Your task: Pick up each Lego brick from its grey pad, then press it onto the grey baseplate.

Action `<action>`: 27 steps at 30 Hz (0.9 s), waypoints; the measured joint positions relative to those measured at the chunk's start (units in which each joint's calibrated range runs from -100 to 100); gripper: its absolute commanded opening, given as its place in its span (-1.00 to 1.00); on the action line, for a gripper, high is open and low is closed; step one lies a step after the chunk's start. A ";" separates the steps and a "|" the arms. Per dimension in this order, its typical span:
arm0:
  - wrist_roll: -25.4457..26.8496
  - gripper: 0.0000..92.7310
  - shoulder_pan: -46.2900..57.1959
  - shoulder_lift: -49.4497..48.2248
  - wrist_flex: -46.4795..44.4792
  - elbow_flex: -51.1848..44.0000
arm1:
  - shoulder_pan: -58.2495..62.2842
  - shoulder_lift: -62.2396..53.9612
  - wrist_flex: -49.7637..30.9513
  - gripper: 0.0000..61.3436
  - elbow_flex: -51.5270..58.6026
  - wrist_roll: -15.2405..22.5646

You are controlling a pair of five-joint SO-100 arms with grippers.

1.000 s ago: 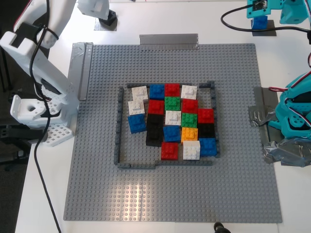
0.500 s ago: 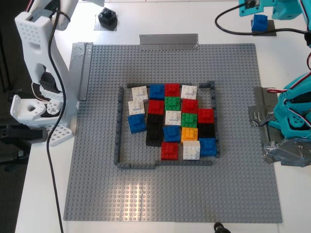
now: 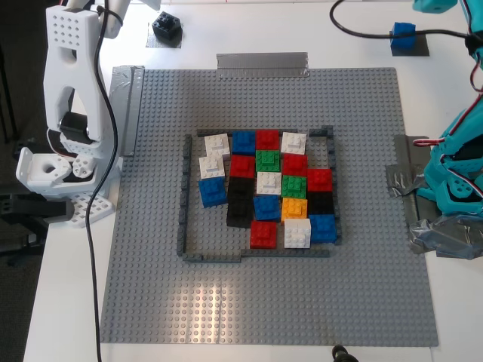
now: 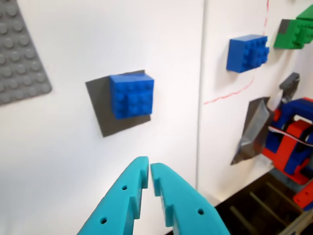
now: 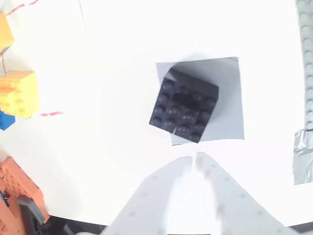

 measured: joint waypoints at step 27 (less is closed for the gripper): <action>-2.04 -0.57 2.00 25.87 25.65 -36.68 | 0.82 8.98 -1.61 -0.22 -2.80 -6.74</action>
